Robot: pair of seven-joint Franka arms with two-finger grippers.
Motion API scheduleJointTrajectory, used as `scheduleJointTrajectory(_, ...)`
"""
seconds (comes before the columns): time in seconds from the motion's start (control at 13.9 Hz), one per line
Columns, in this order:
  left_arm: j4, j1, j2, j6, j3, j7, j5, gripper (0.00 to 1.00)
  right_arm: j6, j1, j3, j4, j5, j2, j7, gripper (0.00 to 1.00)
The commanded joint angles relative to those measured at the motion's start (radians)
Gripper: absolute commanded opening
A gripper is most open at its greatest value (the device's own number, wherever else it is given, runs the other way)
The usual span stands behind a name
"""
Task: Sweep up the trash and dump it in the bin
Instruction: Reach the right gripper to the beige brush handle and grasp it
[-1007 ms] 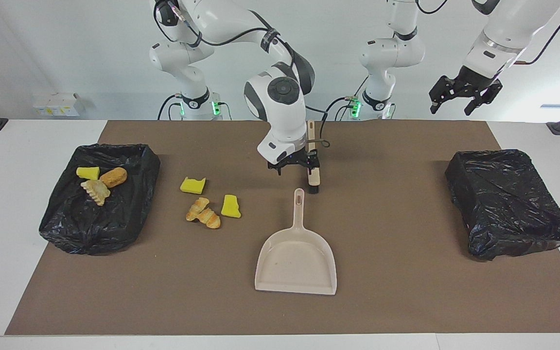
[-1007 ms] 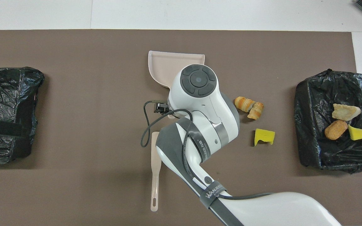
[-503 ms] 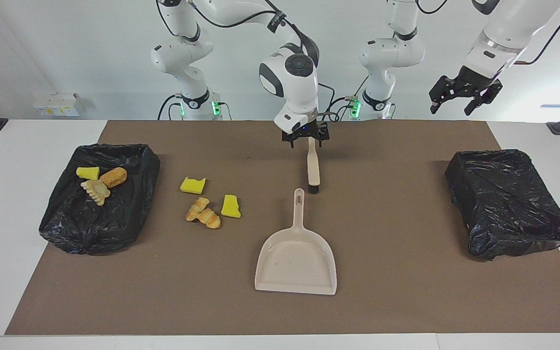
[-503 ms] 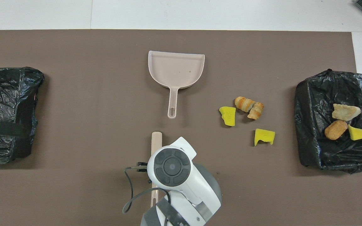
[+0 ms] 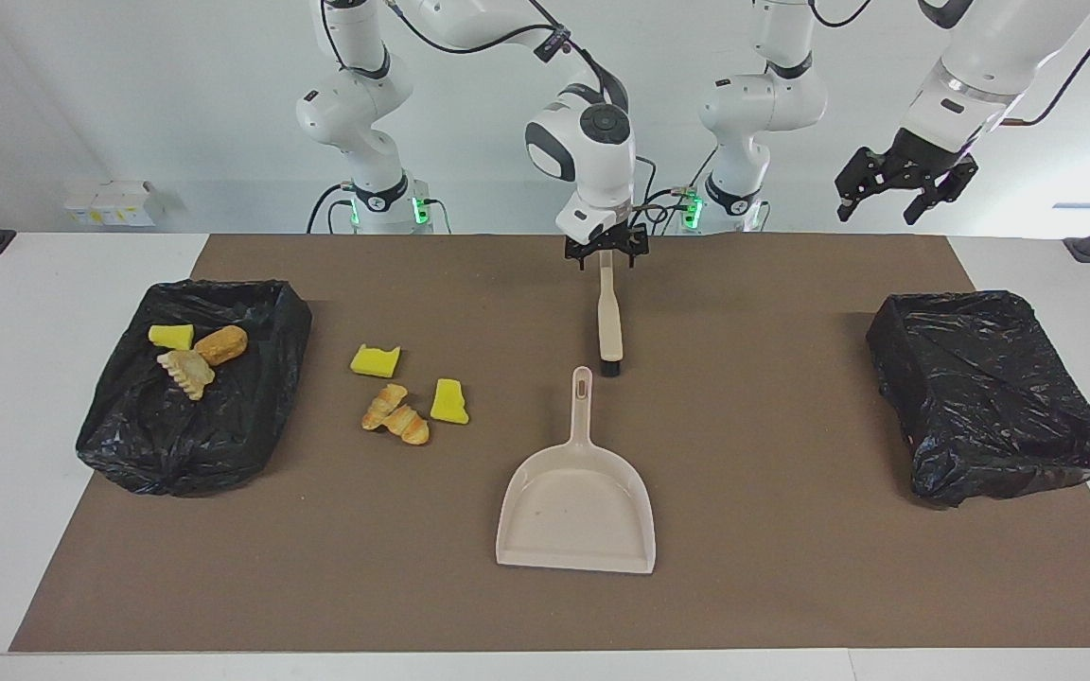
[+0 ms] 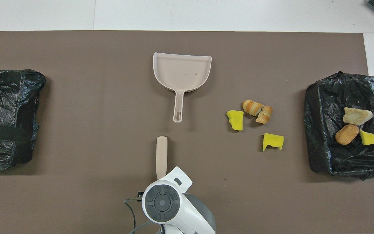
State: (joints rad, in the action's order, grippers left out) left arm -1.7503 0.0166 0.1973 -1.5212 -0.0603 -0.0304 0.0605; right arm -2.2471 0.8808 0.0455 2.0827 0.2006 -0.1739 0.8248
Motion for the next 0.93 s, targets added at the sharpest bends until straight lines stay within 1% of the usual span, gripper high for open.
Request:
scheduleJointTrajectory(0.0,0.009,-0.012,0.005,0.01,0.008,0.003,-0.018,1.0,-0.029,0.003,-0.003,0.037,0.023,0.031,0.025,0.72)
scheduleJointTrajectory(0.07,0.009,-0.012,0.005,0.012,0.008,0.001,-0.018,1.0,-0.029,0.003,-0.004,0.037,0.025,0.031,0.028,0.66)
scheduleJointTrajectory(0.14,0.009,-0.012,0.005,0.01,0.007,0.003,-0.018,1.0,-0.031,0.001,-0.003,0.037,0.029,0.03,0.03,0.64)
scheduleJointTrajectory(0.36,0.009,-0.012,0.005,0.012,0.008,0.003,-0.018,1.0,-0.068,0.003,-0.003,0.031,0.029,0.002,0.042,0.64)
scheduleJointTrajectory(0.43,0.009,-0.012,0.005,0.01,0.008,0.003,-0.018,1.0,-0.068,0.001,-0.003,0.03,0.029,0.001,0.04,0.58)
scheduleJointTrajectory(0.5,0.009,-0.012,0.005,0.01,0.008,0.001,-0.018,1.0,-0.066,0.001,-0.004,0.03,0.029,0.001,0.04,0.47)
scheduleJointTrajectory(0.58,0.009,-0.012,0.005,0.012,0.008,0.001,-0.018,1.0,-0.066,0.001,-0.004,0.028,0.029,-0.001,0.036,0.26)
scheduleJointTrajectory(0.65,0.009,-0.012,0.005,0.01,0.008,0.003,-0.018,1.0,-0.06,0.001,-0.004,0.024,0.028,-0.001,0.039,0.0)
scheduleJointTrajectory(0.86,0.009,-0.012,0.005,0.01,0.008,0.003,-0.018,1.0,-0.008,-0.006,-0.007,0.008,0.023,0.008,0.04,0.0)
